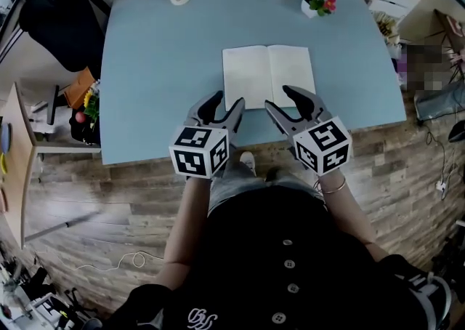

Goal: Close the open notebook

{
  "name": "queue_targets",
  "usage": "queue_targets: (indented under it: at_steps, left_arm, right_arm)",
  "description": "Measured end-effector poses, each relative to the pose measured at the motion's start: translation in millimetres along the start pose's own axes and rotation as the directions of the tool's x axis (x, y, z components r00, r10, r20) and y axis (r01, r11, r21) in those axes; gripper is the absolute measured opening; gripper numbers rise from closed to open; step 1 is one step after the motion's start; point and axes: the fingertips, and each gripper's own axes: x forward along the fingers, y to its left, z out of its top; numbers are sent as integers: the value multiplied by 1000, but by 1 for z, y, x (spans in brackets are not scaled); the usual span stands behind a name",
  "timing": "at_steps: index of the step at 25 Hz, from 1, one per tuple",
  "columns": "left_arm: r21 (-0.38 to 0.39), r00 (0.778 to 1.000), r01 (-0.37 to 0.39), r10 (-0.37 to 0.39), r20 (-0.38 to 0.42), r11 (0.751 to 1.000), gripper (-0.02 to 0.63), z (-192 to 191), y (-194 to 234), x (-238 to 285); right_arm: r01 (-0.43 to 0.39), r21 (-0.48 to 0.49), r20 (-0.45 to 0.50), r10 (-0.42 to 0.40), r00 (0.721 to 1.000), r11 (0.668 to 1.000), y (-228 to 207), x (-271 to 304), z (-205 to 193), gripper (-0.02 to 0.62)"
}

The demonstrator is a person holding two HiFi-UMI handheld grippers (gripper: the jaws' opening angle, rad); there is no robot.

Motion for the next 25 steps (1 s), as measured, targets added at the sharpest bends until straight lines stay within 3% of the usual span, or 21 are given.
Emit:
queue_targets:
  at_steps: [9,25]
  left_arm:
    - [14,999,47,-47,-10,999,207,3,10,13]
    - [-50,1000,-14,14,8,999,207,-7,9,5]
  right_arm:
    - [22,13,-9,-21,1000,1000,-6,14,6,202]
    - [-78,-35,-32,77,996,996,2,13,1,202]
